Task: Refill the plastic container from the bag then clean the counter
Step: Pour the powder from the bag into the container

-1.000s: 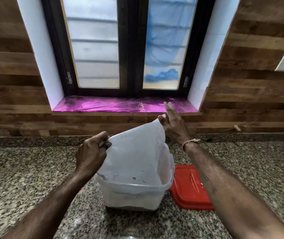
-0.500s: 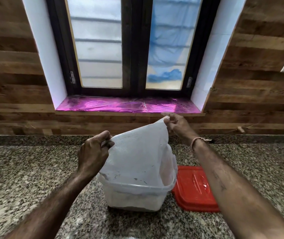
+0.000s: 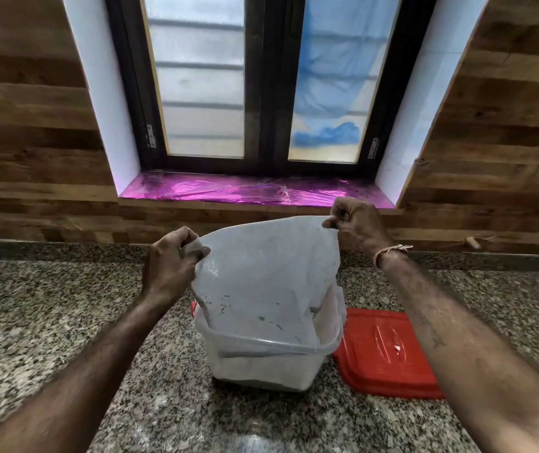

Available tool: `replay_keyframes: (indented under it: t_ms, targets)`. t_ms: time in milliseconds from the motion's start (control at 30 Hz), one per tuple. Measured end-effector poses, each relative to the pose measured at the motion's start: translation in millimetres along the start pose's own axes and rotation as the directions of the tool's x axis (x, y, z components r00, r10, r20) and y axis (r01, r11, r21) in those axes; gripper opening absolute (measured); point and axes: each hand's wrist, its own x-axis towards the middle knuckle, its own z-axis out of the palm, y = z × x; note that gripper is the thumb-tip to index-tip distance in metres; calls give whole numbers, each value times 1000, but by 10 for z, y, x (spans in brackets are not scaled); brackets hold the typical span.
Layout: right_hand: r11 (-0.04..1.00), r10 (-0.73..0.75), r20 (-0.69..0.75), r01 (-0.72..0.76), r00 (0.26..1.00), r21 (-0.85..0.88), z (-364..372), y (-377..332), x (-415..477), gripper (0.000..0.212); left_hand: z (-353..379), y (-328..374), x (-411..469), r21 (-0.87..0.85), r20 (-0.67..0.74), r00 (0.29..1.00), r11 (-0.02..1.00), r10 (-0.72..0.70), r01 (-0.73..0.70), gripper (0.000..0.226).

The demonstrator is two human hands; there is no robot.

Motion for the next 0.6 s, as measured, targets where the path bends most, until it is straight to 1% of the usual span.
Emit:
replay_keyframes:
  t_ms: [33, 67, 100, 200, 300, 367, 433, 467, 500, 533, 600]
  targets:
    - [1000, -23, 21, 23, 1000, -6, -6, 0, 8, 26, 3, -10, -13, 12, 0, 1000, 1000, 19, -19, 19]
    - [1000, -23, 39, 24, 999, -6, -14, 13, 17, 23, 3, -10, -29, 28, -10, 999, 999, 35, -34, 18]
    - [1000, -5, 60, 5, 998, 8, -34, 28, 19, 20, -3, -9, -43, 7, -19, 1000, 1000, 21, -21, 17]
    - [998, 54, 102, -57, 993, 30, -88, 122, 11, 16, -18, -42, -46, -210, 48, 995, 973, -85, 93, 7]
    - [998, 48, 98, -53, 994, 44, -93, 180, -8, 19, -29, -61, -20, -301, 67, 991, 944, -118, 133, 6]
    - [997, 53, 79, -57, 995, 54, -77, 183, -17, 20, 2, -36, -16, -404, 63, 982, 895, -178, 188, 14]
    - [994, 72, 68, -77, 995, 74, -57, 210, -30, 21, 57, -42, -20, -532, 81, 956, 799, -282, 280, 25]
    - [991, 88, 65, -94, 994, 97, -48, 234, -39, 23, 83, -56, -29, -588, 99, 940, 743, -326, 319, 25]
    - [986, 107, 60, -114, 992, 118, -41, 256, -53, 25, 103, -76, -44, -627, 109, 930, 702, -351, 338, 22]
    - [983, 126, 51, -132, 991, 131, -34, 272, -68, 26, 122, -89, -66, -646, 103, 927, 684, -362, 339, 17]
    - [978, 146, 38, -150, 989, 147, -30, 278, -106, 23, 136, -84, -116, -645, 64, 928, 694, -367, 319, 9]
